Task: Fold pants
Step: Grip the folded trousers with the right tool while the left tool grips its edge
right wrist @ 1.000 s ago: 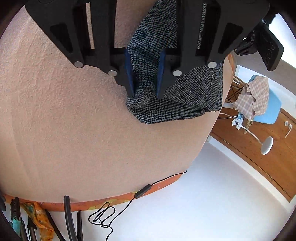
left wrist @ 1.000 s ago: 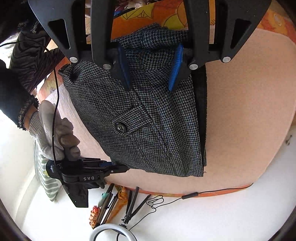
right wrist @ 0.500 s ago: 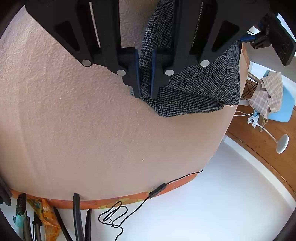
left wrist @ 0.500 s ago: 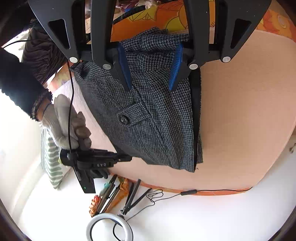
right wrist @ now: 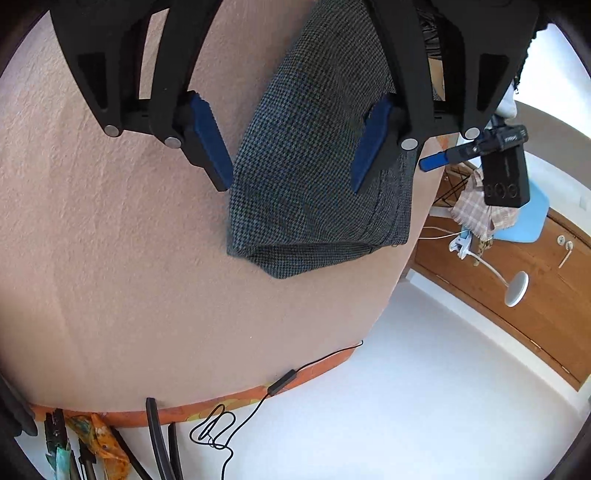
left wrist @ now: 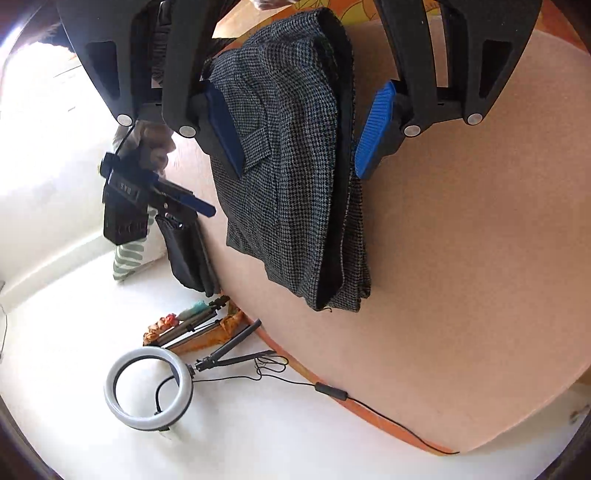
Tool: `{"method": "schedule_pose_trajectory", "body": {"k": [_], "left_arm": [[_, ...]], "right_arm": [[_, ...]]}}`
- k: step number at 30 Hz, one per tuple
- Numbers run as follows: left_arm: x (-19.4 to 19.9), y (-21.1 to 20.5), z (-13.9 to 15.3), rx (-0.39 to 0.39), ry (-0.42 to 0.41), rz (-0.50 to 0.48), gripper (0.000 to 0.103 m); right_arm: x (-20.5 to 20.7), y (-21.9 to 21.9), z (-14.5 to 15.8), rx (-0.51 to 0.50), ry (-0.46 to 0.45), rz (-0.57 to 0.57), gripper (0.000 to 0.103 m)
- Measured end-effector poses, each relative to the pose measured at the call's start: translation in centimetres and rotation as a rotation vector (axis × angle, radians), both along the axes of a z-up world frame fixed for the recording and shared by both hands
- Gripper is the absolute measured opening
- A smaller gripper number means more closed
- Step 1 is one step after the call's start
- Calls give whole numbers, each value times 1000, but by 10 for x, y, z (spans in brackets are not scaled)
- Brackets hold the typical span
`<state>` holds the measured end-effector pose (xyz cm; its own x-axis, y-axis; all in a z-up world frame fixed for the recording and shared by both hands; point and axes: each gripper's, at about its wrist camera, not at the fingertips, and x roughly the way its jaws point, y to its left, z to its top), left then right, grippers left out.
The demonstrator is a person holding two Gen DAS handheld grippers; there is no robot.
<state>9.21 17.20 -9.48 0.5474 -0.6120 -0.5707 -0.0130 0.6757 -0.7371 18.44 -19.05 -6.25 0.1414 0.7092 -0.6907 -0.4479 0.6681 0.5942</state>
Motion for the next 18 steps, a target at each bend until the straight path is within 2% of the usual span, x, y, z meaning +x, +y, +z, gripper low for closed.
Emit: {"method": "schedule_pose_trajectory", "body": {"k": [4,8,12,18], "left_arm": [[11,2,-8,-30,26,4,61],[23,-2,-12,-6,37,3,61],[35,-2,-18,1,52,-2,61],[49,3,-24,-15,76,-6,61]], "right_arm": [[-14,-5,-12,44,74,22,79],[-17,-8,-26,43,121,23,79],[-16,-11,-39,96,180,20,79],[-19,-1,-48,98,185,64,79]]}}
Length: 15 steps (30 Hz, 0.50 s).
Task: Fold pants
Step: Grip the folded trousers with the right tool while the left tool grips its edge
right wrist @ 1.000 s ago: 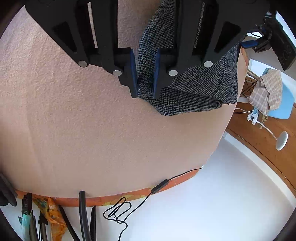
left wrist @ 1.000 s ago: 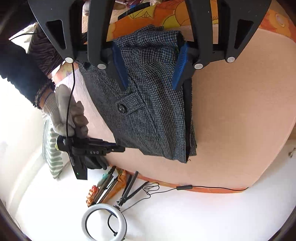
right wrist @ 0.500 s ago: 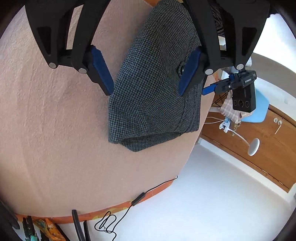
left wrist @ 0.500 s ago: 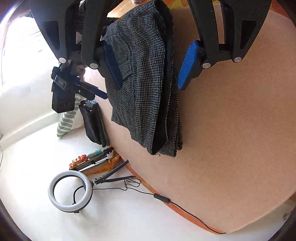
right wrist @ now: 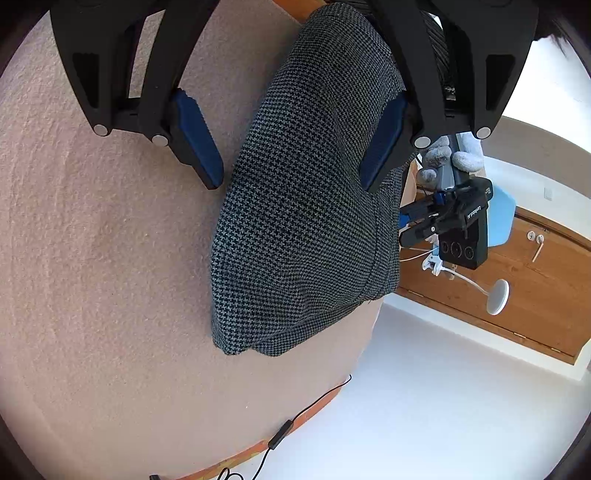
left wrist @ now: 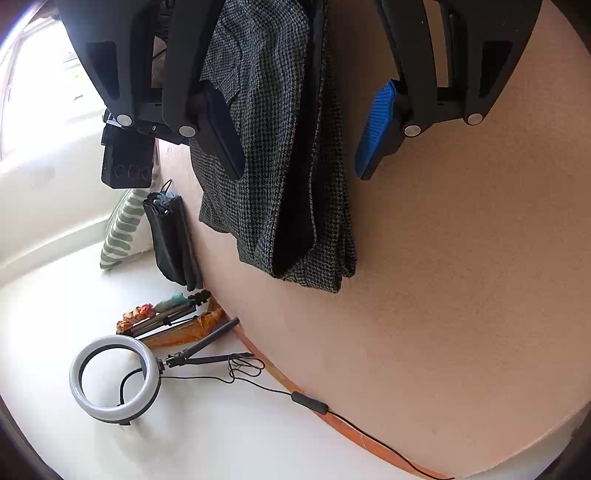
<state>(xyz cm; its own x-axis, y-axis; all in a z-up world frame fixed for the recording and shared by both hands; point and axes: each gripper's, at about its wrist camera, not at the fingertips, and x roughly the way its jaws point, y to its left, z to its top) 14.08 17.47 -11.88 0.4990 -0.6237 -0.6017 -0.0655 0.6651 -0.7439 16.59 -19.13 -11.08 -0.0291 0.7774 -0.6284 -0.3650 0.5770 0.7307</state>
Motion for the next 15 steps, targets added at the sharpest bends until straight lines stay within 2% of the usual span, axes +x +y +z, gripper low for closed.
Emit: {"method": "schedule_pose_trajectory", "body": {"k": [5,9,15], "left_arm": [[10,-1,-8,-32,24,-24,62],[14,2,-15,-102,22,-25,63],[19,-6,-12,-75,-15,-50,63]], "right_arm": [[1,0,-2,40,-6,-1,79],[4,-5,-4,85,6,0,79],[3,5,-1,86,-27,42,79]]}}
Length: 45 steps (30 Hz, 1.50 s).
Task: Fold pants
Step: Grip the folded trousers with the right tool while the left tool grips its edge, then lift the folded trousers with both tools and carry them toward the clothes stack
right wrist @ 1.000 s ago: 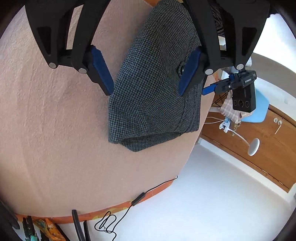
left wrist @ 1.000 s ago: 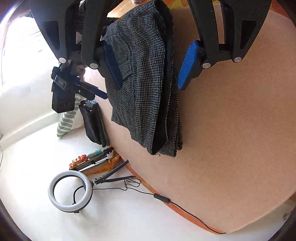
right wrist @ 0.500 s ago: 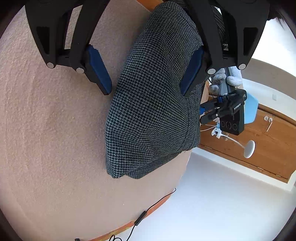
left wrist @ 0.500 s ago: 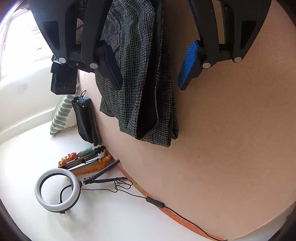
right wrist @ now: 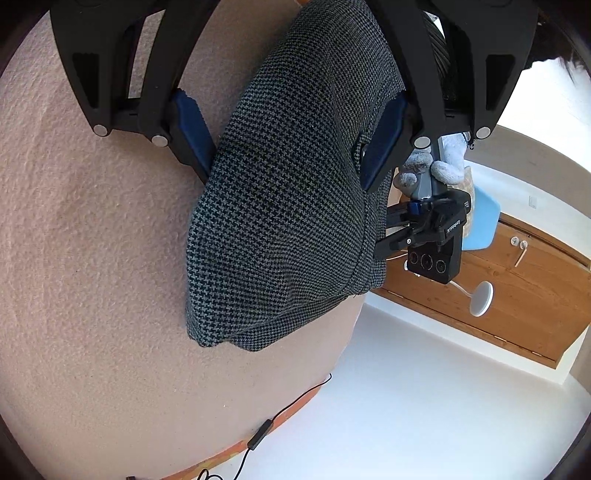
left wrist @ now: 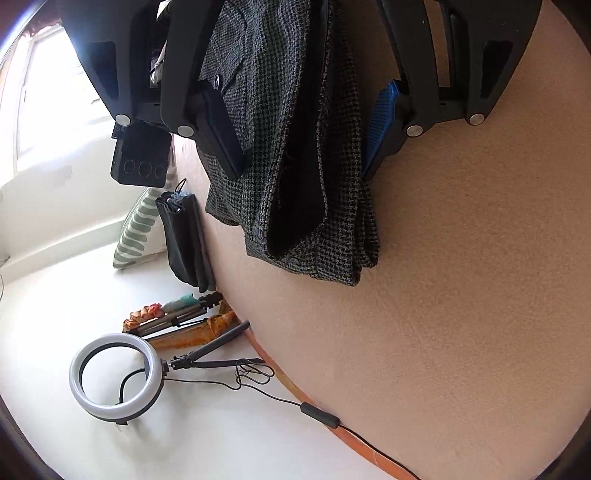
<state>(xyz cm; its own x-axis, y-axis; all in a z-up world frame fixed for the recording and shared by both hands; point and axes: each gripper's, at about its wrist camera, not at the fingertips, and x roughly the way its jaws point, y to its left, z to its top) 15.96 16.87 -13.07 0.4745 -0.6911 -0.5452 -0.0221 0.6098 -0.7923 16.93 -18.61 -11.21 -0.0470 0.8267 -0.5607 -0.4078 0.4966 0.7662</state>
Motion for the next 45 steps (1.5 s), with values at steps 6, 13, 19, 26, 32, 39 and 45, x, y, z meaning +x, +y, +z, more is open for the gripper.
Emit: {"method": "schedule_pose_trajectory", "body": {"k": [6,13,19,26,32,39,45], "left_arm": [[2,0,0,-10,6,-26,60],[5,-4,-2,11,-6,-36,51],[4,-5,2,42,-15,-50,43],[9,-7,-2,10,-13,-38,50],[8,-14,4,83,-32,-43,40],[-3,-25,28,187,-106,-46,36],[-14,-33,49,229,-174,-34,35]], "right_arm": [[-2,3,1,1,-4,13,80],[1,-3,-3,4,22,-7,71],[4,-2,-5,-8,41,-4,55],[4,-1,-5,5,44,-9,55],[-4,9,0,-58,-9,-9,33],[-21,23,25,-132,-152,6,22],[-31,25,45,-146,-240,14,18]]}}
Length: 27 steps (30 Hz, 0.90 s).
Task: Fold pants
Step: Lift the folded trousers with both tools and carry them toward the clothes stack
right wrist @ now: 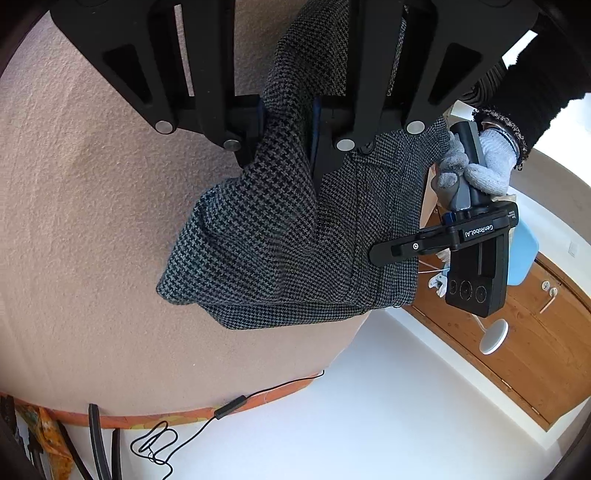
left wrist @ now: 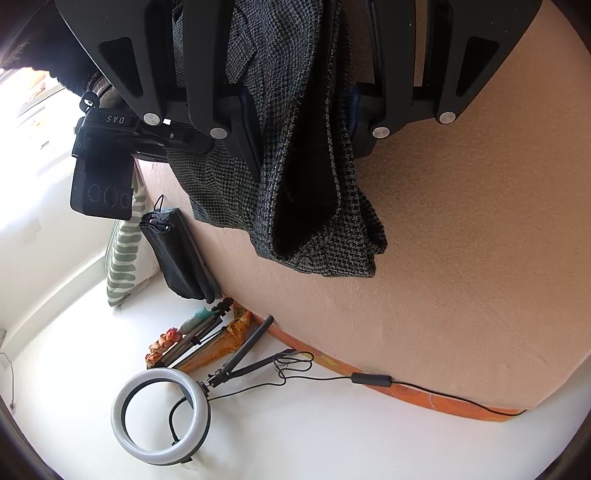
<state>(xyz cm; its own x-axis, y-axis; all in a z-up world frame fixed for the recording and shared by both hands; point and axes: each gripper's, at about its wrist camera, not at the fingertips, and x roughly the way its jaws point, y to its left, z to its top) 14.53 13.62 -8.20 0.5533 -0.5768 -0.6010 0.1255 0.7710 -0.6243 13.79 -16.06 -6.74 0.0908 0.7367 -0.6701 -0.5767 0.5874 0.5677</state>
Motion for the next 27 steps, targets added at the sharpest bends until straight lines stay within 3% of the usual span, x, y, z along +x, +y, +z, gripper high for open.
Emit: {"method": "schedule_pose_trajectory", "body": {"k": [8,16,27], "left_arm": [[-17,-14,39,14,-115,0,34],[-31,-47,81,51,-243,-41,34],[-19,-104,105,49,-310,-128,32]], "right_arm": [[-16,-12,37,13,-114,7,17],[-16,-56,74,43,-202,-40,16],[-14,-115,114,37,-303,-148,15]]}}
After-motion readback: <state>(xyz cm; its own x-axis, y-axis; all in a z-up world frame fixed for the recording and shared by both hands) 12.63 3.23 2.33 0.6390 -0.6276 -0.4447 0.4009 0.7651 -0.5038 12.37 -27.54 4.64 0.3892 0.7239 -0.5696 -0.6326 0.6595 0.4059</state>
